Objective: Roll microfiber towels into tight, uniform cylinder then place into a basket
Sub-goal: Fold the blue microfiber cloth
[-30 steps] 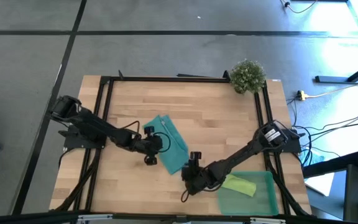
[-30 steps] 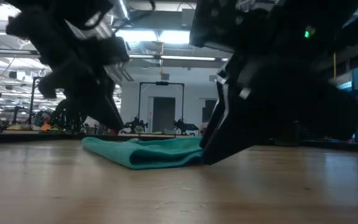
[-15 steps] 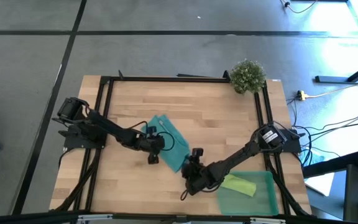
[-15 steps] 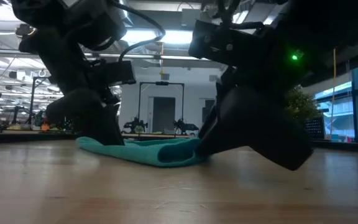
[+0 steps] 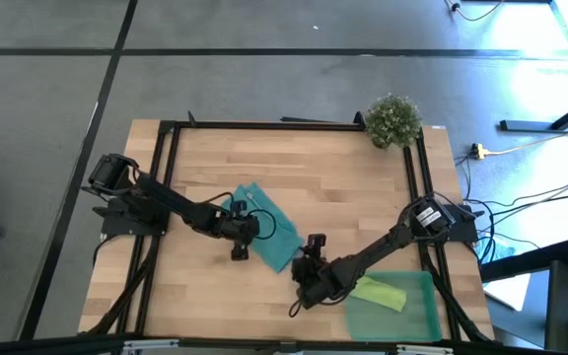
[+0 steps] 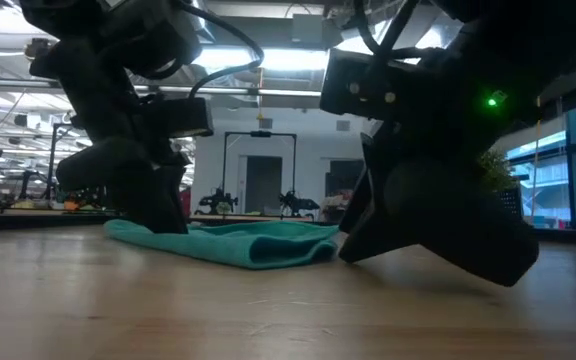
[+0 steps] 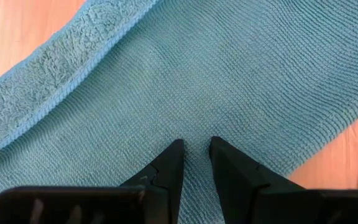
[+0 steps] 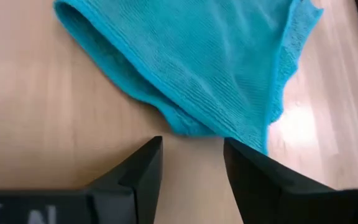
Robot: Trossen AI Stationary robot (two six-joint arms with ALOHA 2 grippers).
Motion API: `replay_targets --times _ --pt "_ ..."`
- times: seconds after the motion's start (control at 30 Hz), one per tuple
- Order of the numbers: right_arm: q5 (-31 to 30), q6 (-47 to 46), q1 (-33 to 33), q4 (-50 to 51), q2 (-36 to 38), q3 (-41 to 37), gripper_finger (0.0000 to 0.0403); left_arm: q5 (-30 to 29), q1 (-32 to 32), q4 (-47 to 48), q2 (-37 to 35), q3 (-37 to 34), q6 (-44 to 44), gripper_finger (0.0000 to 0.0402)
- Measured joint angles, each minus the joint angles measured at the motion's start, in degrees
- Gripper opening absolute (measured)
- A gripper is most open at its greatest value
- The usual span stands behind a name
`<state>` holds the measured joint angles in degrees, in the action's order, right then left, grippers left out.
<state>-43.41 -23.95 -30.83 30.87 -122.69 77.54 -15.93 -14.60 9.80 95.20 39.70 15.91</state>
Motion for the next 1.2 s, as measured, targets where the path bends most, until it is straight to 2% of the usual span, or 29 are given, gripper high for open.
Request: replay_targets --times 0.63,0.83,1.0,1.2 --pt "-2.0 -4.4 0.5 10.0 0.0 1.4 0.0172 2.1 -3.7 1.4 -0.2 0.0 0.1 0.008" --pt "-2.0 -4.2 0.5 10.5 0.6 4.6 0.0172 7.6 -5.4 8.9 -4.1 -0.3 -0.1 0.008" --pt "3.3 -2.0 1.5 4.2 0.6 4.9 0.0172 8.7 -7.6 15.9 -9.8 -0.9 -3.4 0.008" --pt "5.8 10.5 3.4 -9.2 0.4 4.8 0.0172 6.6 -10.2 17.6 -15.9 -0.6 -4.1 0.008"
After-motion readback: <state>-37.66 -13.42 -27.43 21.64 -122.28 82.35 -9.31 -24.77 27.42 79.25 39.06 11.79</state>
